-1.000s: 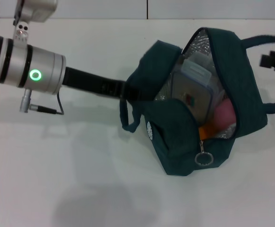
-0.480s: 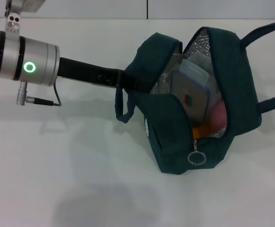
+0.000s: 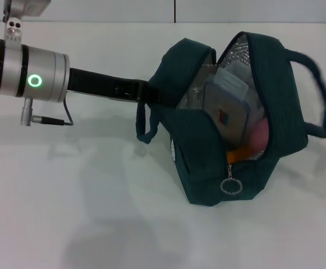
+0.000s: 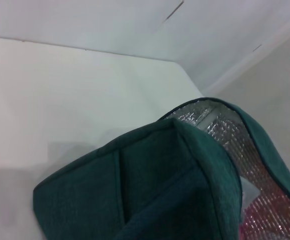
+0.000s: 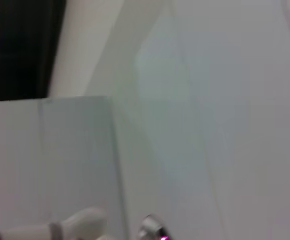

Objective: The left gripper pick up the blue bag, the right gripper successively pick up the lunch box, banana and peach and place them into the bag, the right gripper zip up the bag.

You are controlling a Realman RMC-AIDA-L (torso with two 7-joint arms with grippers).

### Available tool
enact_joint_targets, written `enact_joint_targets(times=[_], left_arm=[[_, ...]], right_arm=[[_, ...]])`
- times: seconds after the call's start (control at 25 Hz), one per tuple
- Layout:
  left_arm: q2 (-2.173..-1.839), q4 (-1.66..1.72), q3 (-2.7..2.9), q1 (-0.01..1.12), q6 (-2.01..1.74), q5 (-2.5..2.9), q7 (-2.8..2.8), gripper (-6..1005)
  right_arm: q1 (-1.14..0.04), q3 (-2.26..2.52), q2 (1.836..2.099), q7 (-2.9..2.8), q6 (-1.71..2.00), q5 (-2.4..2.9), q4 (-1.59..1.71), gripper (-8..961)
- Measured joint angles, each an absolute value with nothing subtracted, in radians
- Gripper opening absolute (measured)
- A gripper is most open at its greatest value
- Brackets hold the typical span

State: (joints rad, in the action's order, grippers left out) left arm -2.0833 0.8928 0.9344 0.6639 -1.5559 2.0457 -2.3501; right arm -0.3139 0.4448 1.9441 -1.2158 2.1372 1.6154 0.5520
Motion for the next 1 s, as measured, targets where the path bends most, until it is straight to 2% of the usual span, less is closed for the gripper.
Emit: enact_joint_targets(times=[0.16, 0.56, 0.8, 0.96, 1.0], left_arm=[[-2.082, 0.888, 0.93, 0.664, -1.553, 2.032, -2.35, 142], [-2.084, 0.887, 0.921, 0.649, -1.552, 2.009, -2.35, 142], [-2.085, 0.887, 0.92, 0.648, -1.551, 2.0, -2.352, 143], [-2.085, 0.887, 0.92, 0.647, -1.551, 1.997, -2.354, 143], [-2.085, 0.886, 0.92, 0.647, -1.551, 1.997, -2.354, 143]], right_arm=[[-0.313, 0.477, 1.927, -1.216, 2.144, 1.626, 0.511, 659], [-0.318, 0.517, 1.926, -1.222, 2.033, 1.757, 0.46, 659], [-0.375, 0.518, 1.949, -1.228, 2.024, 1.971, 0.451, 659], [-0.408, 0.519, 1.975, -1.244, 1.996, 2.1, 0.451, 659], [-0.427, 0.52, 1.995, -1.248, 1.961, 2.155, 0.449, 658]])
